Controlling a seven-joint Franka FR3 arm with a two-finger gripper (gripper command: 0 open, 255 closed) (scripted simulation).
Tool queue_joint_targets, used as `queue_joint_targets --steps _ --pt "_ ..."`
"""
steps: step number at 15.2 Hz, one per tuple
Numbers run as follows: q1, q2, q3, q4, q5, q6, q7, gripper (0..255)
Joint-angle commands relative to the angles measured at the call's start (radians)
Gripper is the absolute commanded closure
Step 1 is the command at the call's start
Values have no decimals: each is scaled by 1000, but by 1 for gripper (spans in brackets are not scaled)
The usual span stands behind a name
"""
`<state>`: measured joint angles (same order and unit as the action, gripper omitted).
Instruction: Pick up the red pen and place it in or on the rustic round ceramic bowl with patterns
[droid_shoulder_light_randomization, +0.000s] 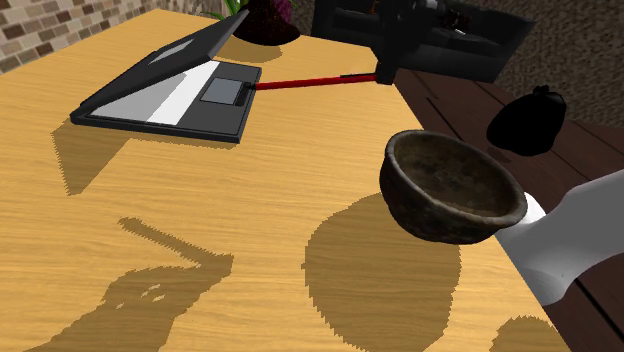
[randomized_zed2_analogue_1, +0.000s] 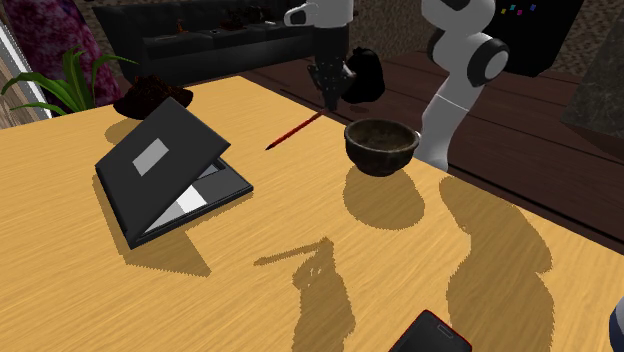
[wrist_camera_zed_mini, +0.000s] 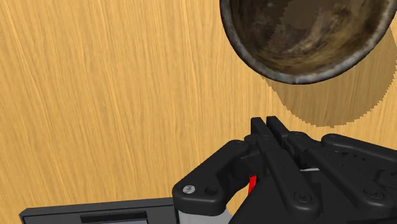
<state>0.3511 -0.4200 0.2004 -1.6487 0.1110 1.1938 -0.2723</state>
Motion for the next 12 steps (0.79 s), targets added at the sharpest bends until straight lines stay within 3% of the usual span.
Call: queue_joint_targets --steps 1,12 --pt "5 -81 -9 -67 12 -14 -4 255" --pt "41 -435 -51 -250 46 -185 -3 255"
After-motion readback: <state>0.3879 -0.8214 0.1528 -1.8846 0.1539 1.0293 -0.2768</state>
